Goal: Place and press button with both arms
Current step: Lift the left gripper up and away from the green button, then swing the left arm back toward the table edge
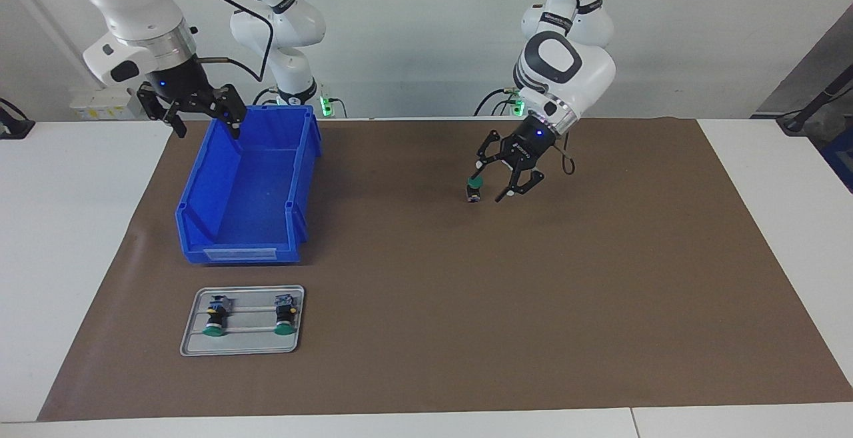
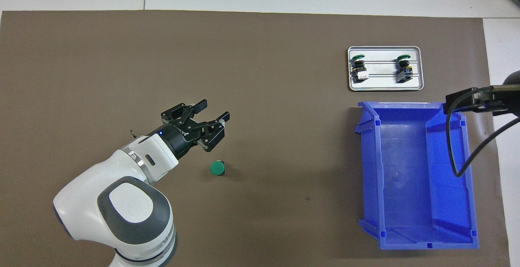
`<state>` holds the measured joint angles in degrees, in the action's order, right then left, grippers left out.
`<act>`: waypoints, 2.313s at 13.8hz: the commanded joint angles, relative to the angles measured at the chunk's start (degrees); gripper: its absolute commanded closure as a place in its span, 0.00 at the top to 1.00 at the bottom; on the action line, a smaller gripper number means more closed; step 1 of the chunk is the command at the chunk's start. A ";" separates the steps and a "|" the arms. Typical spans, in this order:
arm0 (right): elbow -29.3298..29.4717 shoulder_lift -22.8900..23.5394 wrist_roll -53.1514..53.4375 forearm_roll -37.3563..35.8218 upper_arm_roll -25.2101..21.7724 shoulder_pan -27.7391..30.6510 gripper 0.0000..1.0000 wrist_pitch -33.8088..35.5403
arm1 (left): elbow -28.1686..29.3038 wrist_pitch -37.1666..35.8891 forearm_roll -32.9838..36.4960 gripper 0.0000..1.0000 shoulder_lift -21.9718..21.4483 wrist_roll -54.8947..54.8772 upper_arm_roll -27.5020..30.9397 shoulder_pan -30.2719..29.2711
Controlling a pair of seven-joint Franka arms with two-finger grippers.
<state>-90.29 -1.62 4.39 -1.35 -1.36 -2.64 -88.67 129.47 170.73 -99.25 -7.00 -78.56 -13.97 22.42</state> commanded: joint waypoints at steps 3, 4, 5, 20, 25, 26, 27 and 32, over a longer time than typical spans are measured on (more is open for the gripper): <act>-1.12 -1.02 0.62 1.17 -0.48 -0.26 1.00 0.25 | -0.89 18.11 -0.95 0.93 -0.12 7.44 -5.61 0.96; -1.12 -1.02 0.62 1.17 -0.48 -0.26 1.00 0.16 | -1.06 21.02 -0.95 0.99 -0.21 7.71 -6.15 0.96; -1.12 -1.02 0.62 1.17 -0.48 -0.26 1.00 0.16 | -1.07 22.35 -0.95 0.99 -0.39 7.72 -6.15 0.96; -1.12 -1.02 0.62 1.17 -0.48 -0.26 1.00 0.16 | -12.31 14.20 1.94 1.00 3.39 6.40 -5.19 -12.13; -1.12 -1.02 0.62 1.17 -0.48 -0.26 1.00 0.16 | -13.28 8.06 10.72 1.00 3.57 6.49 -5.19 -16.70; -1.12 -1.02 0.62 1.17 -0.48 -0.26 1.00 0.25 | -13.20 5.95 13.00 1.00 3.57 6.49 -5.01 -18.02; -1.12 -1.02 0.62 1.17 -0.48 -0.26 1.00 0.16 | -13.19 3.15 16.16 1.00 3.39 6.66 -4.84 -19.16; -1.12 -1.02 0.62 1.17 -0.48 -0.26 1.00 0.25 | -13.63 -12.76 33.20 1.00 2.69 7.19 -4.57 -28.56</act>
<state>-90.29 -1.62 4.39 -1.35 -1.36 -2.64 -88.67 116.50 163.64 -71.52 -3.93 -71.11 -18.32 -2.69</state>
